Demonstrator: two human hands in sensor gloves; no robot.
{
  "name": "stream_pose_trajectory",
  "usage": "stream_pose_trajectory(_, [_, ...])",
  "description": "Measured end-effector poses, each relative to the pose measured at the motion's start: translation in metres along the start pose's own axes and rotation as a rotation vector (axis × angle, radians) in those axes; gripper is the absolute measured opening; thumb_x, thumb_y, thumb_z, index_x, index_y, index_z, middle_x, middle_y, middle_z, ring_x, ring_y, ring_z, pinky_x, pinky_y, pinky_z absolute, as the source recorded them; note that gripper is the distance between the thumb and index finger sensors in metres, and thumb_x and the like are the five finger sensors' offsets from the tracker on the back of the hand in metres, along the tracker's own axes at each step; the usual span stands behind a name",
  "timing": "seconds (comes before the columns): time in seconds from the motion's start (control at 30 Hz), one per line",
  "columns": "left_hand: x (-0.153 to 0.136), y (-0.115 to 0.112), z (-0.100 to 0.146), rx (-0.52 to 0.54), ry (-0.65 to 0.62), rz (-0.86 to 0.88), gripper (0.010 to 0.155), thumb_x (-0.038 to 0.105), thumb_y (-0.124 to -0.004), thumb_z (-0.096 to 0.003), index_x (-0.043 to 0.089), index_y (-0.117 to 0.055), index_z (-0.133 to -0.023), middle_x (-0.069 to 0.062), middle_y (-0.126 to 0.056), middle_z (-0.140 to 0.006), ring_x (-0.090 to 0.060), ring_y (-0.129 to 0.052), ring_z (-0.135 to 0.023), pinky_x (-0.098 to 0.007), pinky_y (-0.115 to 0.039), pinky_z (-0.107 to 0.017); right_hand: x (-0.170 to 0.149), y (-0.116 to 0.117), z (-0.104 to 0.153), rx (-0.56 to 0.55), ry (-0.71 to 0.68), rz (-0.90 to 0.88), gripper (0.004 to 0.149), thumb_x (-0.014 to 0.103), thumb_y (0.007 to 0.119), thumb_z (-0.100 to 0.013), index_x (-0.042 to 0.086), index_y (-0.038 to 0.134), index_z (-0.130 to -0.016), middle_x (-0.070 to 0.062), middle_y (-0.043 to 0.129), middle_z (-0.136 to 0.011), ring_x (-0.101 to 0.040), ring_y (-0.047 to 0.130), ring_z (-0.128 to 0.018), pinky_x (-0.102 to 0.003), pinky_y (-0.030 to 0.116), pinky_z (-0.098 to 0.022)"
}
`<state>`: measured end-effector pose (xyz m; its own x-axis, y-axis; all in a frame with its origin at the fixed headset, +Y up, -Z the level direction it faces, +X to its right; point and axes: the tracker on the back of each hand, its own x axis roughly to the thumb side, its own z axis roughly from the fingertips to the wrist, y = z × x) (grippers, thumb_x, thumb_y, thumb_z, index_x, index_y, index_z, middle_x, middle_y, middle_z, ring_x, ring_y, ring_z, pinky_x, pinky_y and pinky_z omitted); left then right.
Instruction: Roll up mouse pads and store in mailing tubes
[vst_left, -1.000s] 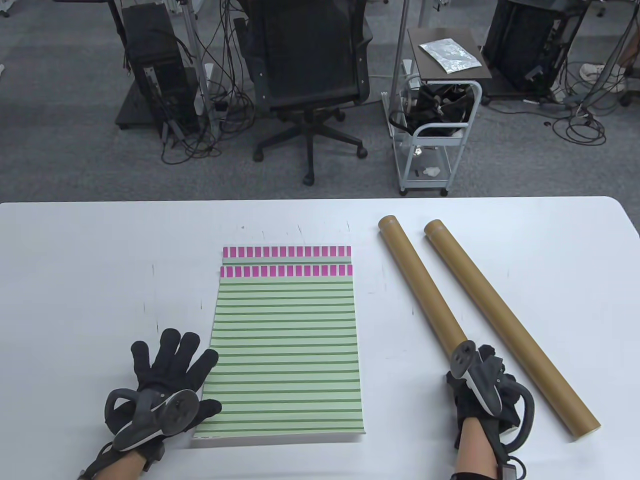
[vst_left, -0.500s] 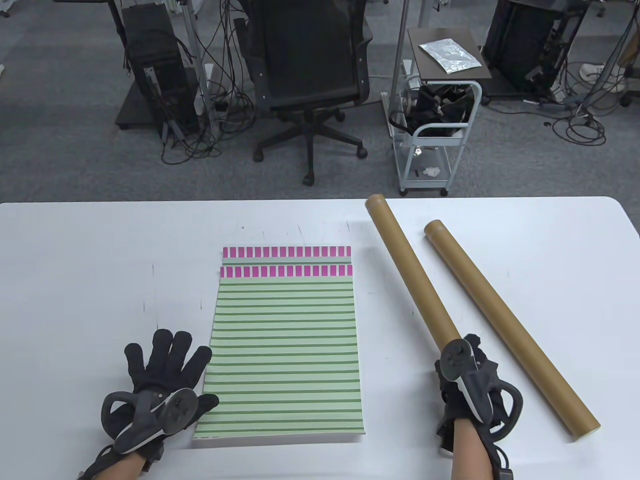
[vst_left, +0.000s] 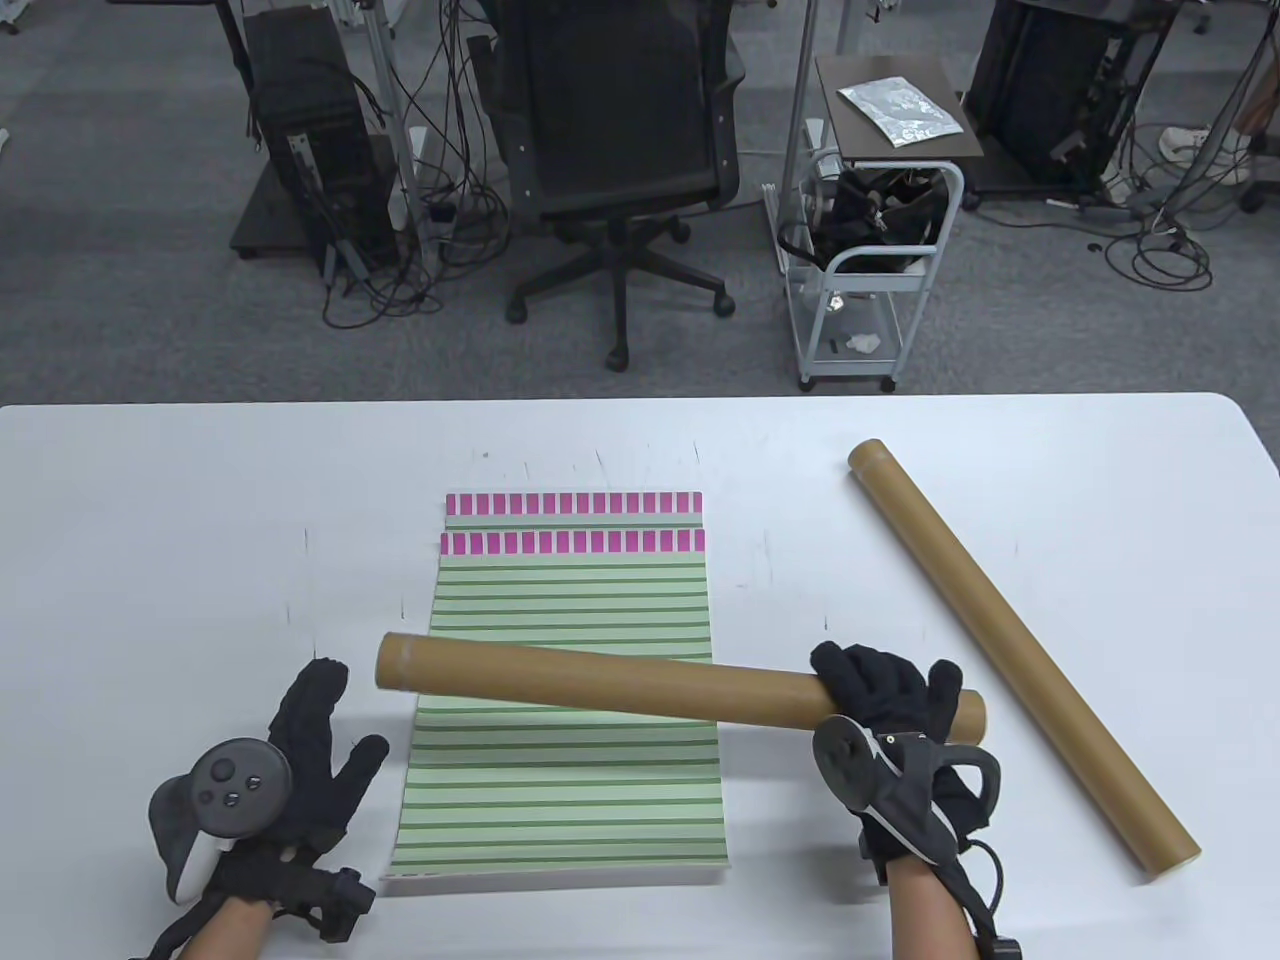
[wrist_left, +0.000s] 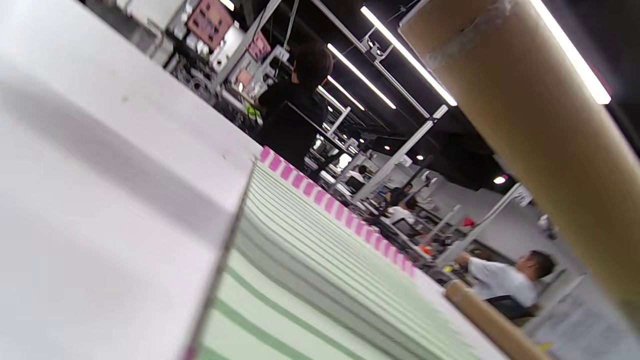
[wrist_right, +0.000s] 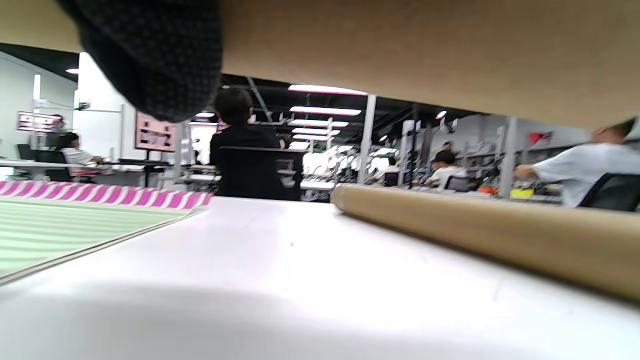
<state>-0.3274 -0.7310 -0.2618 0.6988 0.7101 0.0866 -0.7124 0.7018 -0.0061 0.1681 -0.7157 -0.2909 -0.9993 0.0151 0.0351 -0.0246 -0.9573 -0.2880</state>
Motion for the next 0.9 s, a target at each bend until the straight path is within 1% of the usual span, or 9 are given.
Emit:
stream_pose_trajectory(0.07, [-0.003,0.001,-0.002,-0.014,0.013,0.072,0.064,0.066,-0.053,-0.0436,0.042,-0.04,-0.102,0.009,-0.025,-0.12,-0.019,-0.032,-0.12,-0.054,-0.036,-0.089,0.003,0.002,0.001,0.004,-0.021,-0.003,0.076,0.038,0.089,-0.036,0.041,0.045,-0.098,0.013,0.054,-0.103,-0.021,0.058,-0.097,-0.069,0.037,-0.075])
stream_pose_trajectory(0.2, [-0.004,0.001,-0.002,-0.028,-0.018,0.098,0.052,0.054,-0.058,-0.0488,0.038,-0.049,-0.097,0.015,-0.037,-0.118,-0.013,-0.044,-0.118,-0.049,-0.043,-0.09,0.006,0.003,0.001,0.013,-0.037,0.017,0.076,0.039,0.089,-0.035,0.04,0.046,-0.099,0.012,0.055,-0.103,-0.022,0.06,-0.097,-0.069,0.039,-0.075])
stream_pose_trajectory(0.33, [-0.004,0.002,-0.002,0.033,-0.038,0.125,0.047,0.048,-0.061,-0.0474,0.038,-0.058,-0.093,0.016,-0.051,-0.114,-0.011,-0.062,-0.111,-0.043,-0.054,-0.087,0.004,0.006,0.001,0.034,-0.03,0.016,0.076,0.038,0.088,-0.035,0.04,0.046,-0.099,0.011,0.055,-0.103,-0.022,0.06,-0.097,-0.069,0.039,-0.075])
stream_pose_trajectory(0.4, [-0.008,0.001,-0.005,-0.015,-0.037,0.213,0.046,0.046,-0.062,-0.0451,0.035,-0.062,-0.09,0.013,-0.058,-0.111,-0.012,-0.071,-0.106,-0.041,-0.06,-0.085,0.003,0.009,0.001,0.057,-0.029,0.011,0.076,0.037,0.088,-0.036,0.038,0.046,-0.099,0.01,0.054,-0.104,-0.024,0.059,-0.098,-0.07,0.038,-0.075])
stream_pose_trajectory(0.57, [-0.017,0.0,-0.009,-0.113,-0.046,0.447,0.046,0.042,-0.058,-0.0442,0.03,-0.063,-0.088,0.012,-0.059,-0.109,-0.014,-0.071,-0.104,-0.042,-0.059,-0.085,0.0,0.013,-0.001,0.103,-0.03,-0.023,0.076,0.035,0.088,-0.035,0.039,0.047,-0.099,0.01,0.055,-0.105,-0.025,0.058,-0.1,-0.071,0.037,-0.074])
stream_pose_trajectory(0.67, [-0.021,0.001,-0.01,-0.103,-0.021,0.498,0.045,0.042,-0.054,-0.0456,0.031,-0.063,-0.088,0.013,-0.059,-0.109,-0.012,-0.072,-0.104,-0.04,-0.06,-0.085,-0.001,0.014,-0.001,0.105,-0.024,-0.026,0.076,0.035,0.088,-0.035,0.039,0.048,-0.099,0.01,0.056,-0.104,-0.025,0.058,-0.1,-0.071,0.037,-0.073])
stream_pose_trajectory(0.77, [-0.024,0.005,-0.011,-0.062,-0.004,0.424,0.045,0.042,-0.056,-0.046,0.029,-0.065,-0.088,0.011,-0.059,-0.109,-0.014,-0.071,-0.104,-0.041,-0.06,-0.084,-0.001,0.013,-0.002,0.105,-0.019,-0.017,0.076,0.035,0.088,-0.035,0.039,0.048,-0.099,0.01,0.056,-0.104,-0.025,0.059,-0.099,-0.071,0.036,-0.073])
stream_pose_trajectory(0.87, [-0.024,0.017,-0.009,0.072,0.019,0.148,0.044,0.041,-0.061,-0.0456,0.027,-0.07,-0.086,0.008,-0.064,-0.107,-0.018,-0.074,-0.101,-0.044,-0.062,-0.081,-0.006,0.013,-0.002,0.101,0.011,-0.004,0.076,0.034,0.088,-0.035,0.037,0.048,-0.1,0.009,0.056,-0.104,-0.026,0.058,-0.099,-0.072,0.035,-0.072])
stream_pose_trajectory(0.9, [-0.024,0.021,-0.009,0.113,0.025,-0.027,0.044,0.04,-0.063,-0.0454,0.025,-0.072,-0.086,0.007,-0.066,-0.107,-0.02,-0.075,-0.1,-0.045,-0.063,-0.08,-0.007,0.014,-0.002,0.097,0.027,0.004,0.076,0.034,0.088,-0.035,0.037,0.048,-0.1,0.008,0.055,-0.105,-0.027,0.058,-0.099,-0.073,0.034,-0.072])
